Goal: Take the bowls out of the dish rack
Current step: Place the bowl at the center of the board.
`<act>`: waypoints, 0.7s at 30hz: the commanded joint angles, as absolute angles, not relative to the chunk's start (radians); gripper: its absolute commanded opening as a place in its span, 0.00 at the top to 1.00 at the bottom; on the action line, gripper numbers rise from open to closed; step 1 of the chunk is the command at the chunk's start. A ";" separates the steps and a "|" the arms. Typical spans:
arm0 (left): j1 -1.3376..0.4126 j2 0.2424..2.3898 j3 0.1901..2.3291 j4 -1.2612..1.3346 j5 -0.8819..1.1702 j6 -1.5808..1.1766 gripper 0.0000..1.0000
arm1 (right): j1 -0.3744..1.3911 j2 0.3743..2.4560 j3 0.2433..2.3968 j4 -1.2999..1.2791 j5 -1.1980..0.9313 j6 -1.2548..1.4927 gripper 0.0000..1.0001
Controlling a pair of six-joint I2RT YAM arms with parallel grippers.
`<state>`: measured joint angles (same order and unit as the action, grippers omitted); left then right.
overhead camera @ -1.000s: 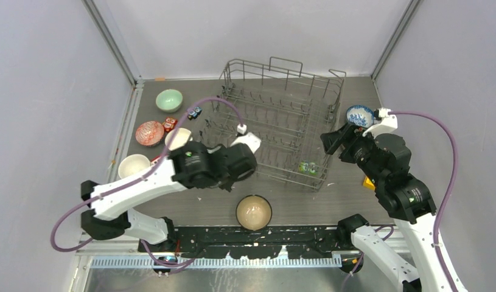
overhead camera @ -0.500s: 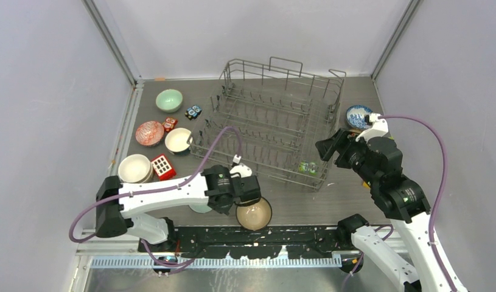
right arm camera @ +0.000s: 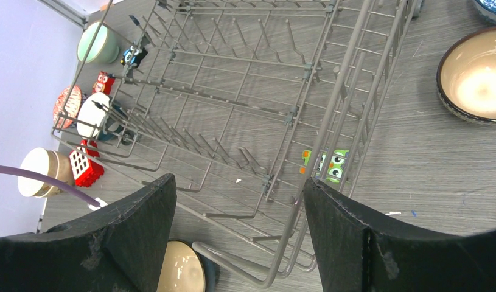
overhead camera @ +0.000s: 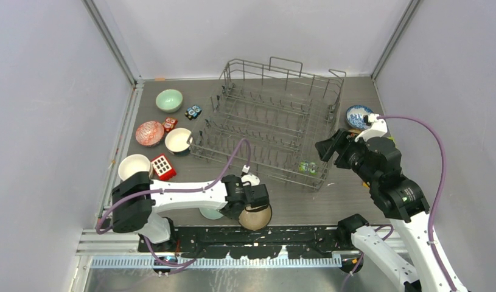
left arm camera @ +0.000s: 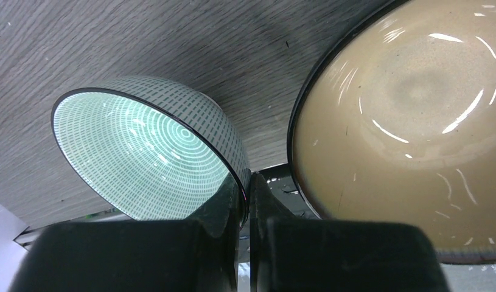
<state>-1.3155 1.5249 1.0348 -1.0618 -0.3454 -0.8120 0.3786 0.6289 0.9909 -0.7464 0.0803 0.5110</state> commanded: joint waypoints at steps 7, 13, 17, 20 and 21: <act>-1.320 1.536 0.980 -0.986 -0.360 -0.839 0.96 | 0.385 0.640 0.991 -0.725 0.090 0.515 0.20; -1.321 1.535 0.996 -1.003 -0.362 -0.844 0.58 | 0.384 0.638 0.998 -0.732 0.095 0.513 0.20; -1.337 1.482 1.069 -1.100 -0.423 -0.856 0.41 | 0.385 0.639 1.015 -0.742 0.104 0.505 0.20; -1.345 1.423 1.169 -1.200 -0.493 -0.866 0.33 | 0.385 0.646 1.033 -0.744 0.102 0.503 0.20; -1.348 1.402 1.204 -1.230 -0.521 -0.878 0.30 | 0.384 0.649 1.038 -0.744 0.100 0.503 0.20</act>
<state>-1.3338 1.5173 1.0576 -1.0950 -0.3931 -0.8379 0.3786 0.6357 0.9901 -0.7540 0.0895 0.5106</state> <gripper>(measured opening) 0.650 0.803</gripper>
